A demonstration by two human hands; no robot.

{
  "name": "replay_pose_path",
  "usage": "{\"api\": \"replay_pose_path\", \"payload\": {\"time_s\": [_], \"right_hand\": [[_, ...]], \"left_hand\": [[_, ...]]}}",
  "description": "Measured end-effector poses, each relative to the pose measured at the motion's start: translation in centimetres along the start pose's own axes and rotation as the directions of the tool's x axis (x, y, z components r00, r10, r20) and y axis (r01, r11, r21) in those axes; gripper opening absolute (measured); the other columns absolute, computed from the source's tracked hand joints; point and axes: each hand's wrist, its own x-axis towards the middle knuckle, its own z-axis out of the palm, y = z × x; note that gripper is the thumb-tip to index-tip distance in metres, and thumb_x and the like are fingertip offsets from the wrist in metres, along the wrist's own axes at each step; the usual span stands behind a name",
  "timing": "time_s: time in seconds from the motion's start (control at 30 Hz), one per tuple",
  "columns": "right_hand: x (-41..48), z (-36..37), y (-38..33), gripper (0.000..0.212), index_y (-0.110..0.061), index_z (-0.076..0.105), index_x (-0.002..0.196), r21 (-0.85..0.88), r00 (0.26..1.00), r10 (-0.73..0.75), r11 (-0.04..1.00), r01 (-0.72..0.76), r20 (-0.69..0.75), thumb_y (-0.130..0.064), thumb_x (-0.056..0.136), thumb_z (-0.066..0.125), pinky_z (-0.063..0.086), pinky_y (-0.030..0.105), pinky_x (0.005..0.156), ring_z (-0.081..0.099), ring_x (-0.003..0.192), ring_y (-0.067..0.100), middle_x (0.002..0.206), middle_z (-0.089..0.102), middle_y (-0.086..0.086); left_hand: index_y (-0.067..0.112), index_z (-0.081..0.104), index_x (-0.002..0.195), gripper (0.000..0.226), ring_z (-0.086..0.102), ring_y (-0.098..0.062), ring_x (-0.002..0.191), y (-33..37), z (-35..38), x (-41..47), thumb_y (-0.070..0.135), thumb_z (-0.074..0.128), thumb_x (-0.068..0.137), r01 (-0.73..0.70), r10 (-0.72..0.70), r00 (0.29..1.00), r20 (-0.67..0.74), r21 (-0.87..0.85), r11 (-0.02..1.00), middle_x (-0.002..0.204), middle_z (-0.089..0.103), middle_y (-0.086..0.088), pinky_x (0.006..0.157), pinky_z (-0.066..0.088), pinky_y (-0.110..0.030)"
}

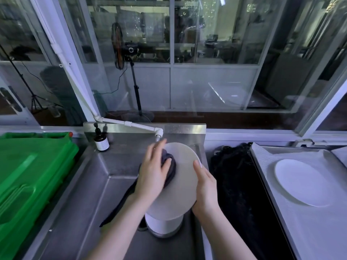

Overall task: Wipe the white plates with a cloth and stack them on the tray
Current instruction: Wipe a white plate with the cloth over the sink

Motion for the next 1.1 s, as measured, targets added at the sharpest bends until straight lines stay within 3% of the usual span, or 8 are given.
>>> {"api": "replay_pose_path", "payload": {"time_s": [0.1,0.2,0.3,0.43,0.53,0.67,0.8,1.1], "right_hand": [[0.7,-0.6,-1.2,0.025,-0.015,0.079,0.105,0.065,0.999,-0.037,0.997,0.039,-0.029,-0.031,0.098,0.061,0.06,0.036,0.07,0.075,0.09,0.028,0.101,0.078,0.011],[1.3,-0.3,-1.8,0.025,-0.009,0.079,0.097,0.081,0.995,-0.077,0.993,0.081,-0.061,-0.026,0.099,0.06,0.057,0.027,0.058,0.075,0.077,0.02,0.091,0.078,0.008],[1.5,0.2,-1.9,0.026,-0.003,0.073,0.103,0.098,0.993,-0.08,0.991,0.088,-0.084,-0.023,0.1,0.057,0.058,0.027,0.064,0.073,0.079,0.021,0.091,0.077,0.011],[1.1,0.3,-1.3,0.035,0.0,0.071,0.115,0.105,0.997,-0.029,0.994,0.036,-0.068,-0.027,0.101,0.054,0.053,0.05,0.099,0.069,0.108,0.036,0.112,0.072,0.024],[0.7,0.8,-0.2,0.03,-0.007,0.075,0.11,0.043,0.998,0.0,0.999,0.003,-0.067,-0.027,0.101,0.055,0.05,0.053,0.099,0.068,0.108,0.036,0.11,0.073,0.023],[0.9,0.4,-0.4,0.029,-0.01,0.076,0.112,0.076,0.998,0.012,0.997,-0.008,-0.054,-0.03,0.099,0.058,0.055,0.049,0.089,0.071,0.102,0.037,0.11,0.074,0.019],[2.3,0.4,-1.8,0.025,-0.008,0.077,0.1,0.094,0.993,-0.048,0.994,0.058,-0.108,-0.026,0.098,0.06,0.059,0.032,0.07,0.071,0.084,0.026,0.097,0.076,0.013],[1.9,1.6,-1.0,0.032,-0.004,0.072,0.117,0.077,0.999,-0.006,0.997,0.009,-0.046,-0.026,0.101,0.055,0.05,0.048,0.103,0.068,0.112,0.034,0.114,0.073,0.02]], "left_hand": [[0.005,0.058,0.104,0.043,0.057,-0.028,0.092,-1.3,-1.3,0.1,0.027,0.081,0.075,0.162,-0.157,0.967,-0.202,0.006,0.987,0.102,0.052,-0.006,0.083,0.05,-0.04],[0.006,0.063,0.092,0.043,0.059,-0.032,0.085,-0.1,-0.9,-1.9,0.047,0.066,0.08,0.046,-0.004,0.974,-0.226,0.18,0.983,0.095,0.06,-0.006,0.072,0.051,-0.044],[0.009,0.071,0.105,0.041,0.059,-0.024,0.106,1.2,0.1,-4.1,0.045,0.059,0.088,-0.174,0.179,0.983,-0.031,0.12,0.978,0.118,0.062,-0.001,0.09,0.048,-0.044],[0.01,0.061,0.133,0.047,0.036,-0.015,0.142,0.7,0.2,-2.7,0.037,0.045,0.097,-0.328,0.312,0.923,0.226,0.035,0.944,0.154,0.04,0.002,0.11,0.036,-0.044],[0.006,0.057,0.135,0.055,0.032,-0.021,0.145,-0.1,0.0,0.3,0.043,0.042,0.099,-0.33,0.275,0.904,0.326,0.126,0.935,0.159,0.032,-0.003,0.113,0.033,-0.044],[0.009,0.043,0.147,0.056,0.028,-0.024,0.146,-2.6,-0.9,2.3,0.041,0.046,0.101,-0.118,0.029,0.951,0.308,0.273,0.955,0.164,0.016,-0.002,0.114,0.03,-0.037],[-0.002,0.061,0.128,0.051,0.033,-0.029,0.145,-1.9,-1.3,-1.0,0.037,0.049,0.098,-0.335,0.269,0.922,0.279,0.225,0.915,0.156,0.038,-0.009,0.112,0.037,-0.048],[0.004,0.034,0.149,0.064,0.017,-0.024,0.151,0.5,0.1,0.5,0.042,0.03,0.098,-0.302,0.25,0.905,0.344,0.106,0.947,0.161,0.026,-0.005,0.119,0.025,-0.045]]}}
